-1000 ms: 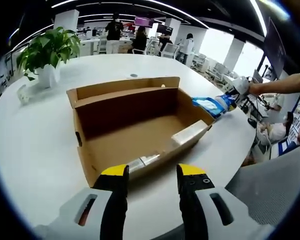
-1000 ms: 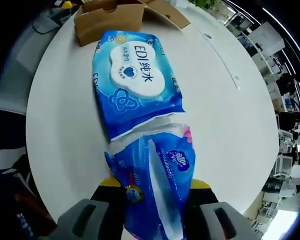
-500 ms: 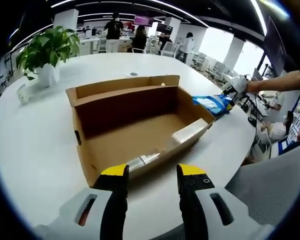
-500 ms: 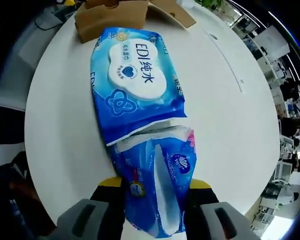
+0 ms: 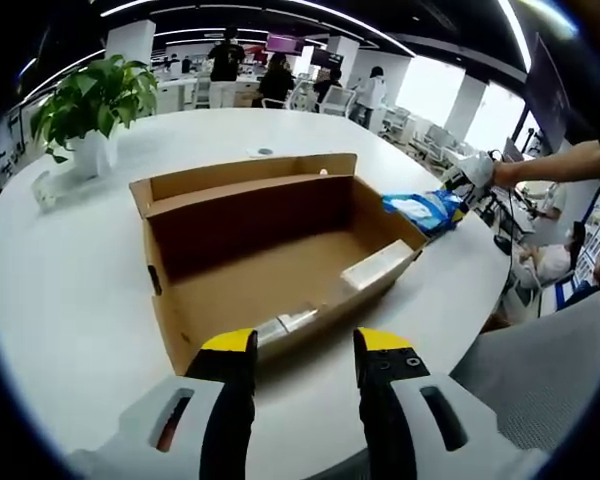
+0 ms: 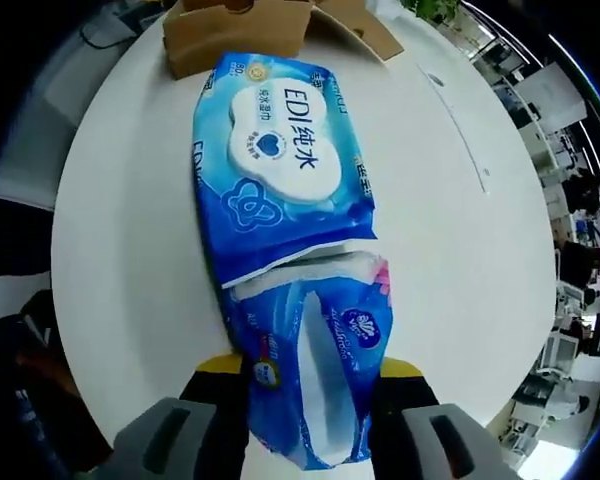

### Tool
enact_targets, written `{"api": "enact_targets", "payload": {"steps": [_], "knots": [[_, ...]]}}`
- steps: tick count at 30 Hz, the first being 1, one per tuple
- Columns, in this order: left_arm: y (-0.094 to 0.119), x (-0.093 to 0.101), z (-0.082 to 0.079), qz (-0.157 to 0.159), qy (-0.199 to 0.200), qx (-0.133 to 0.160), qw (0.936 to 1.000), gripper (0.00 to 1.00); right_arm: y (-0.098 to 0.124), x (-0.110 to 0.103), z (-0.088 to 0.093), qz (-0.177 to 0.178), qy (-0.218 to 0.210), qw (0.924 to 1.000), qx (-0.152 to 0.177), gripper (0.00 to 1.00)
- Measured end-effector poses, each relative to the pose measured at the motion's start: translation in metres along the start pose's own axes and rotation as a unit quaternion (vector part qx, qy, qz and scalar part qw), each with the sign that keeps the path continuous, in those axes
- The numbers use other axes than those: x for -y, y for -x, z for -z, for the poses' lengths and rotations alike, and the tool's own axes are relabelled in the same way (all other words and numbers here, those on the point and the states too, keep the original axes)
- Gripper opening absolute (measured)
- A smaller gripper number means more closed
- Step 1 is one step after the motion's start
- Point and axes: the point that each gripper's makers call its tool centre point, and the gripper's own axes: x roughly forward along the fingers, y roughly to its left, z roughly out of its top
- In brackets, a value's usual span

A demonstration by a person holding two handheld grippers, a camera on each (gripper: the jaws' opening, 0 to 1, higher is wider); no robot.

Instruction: Operate the shoe box by opening the lid, removing the specified soft item, and placing it in the target area until the item is outside and the box remains undamaged.

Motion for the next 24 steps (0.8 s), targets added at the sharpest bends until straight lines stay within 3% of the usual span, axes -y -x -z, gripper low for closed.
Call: {"api": "enact_targets", "payload": {"steps": [13,24], "knots": [[0.001,0.005,-0.006,0.01,-0.007,0.01,0.9999,0.39,0.027,0.006,-0.003,0.023,-0.003,0.9997,0.001,0.43],[0.002,0.011,-0.012,0.019,-0.011,0.019,0.9996,0.39,0.041,0.006,-0.014,0.033,-0.056,0.9974,0.029,0.42]]}}
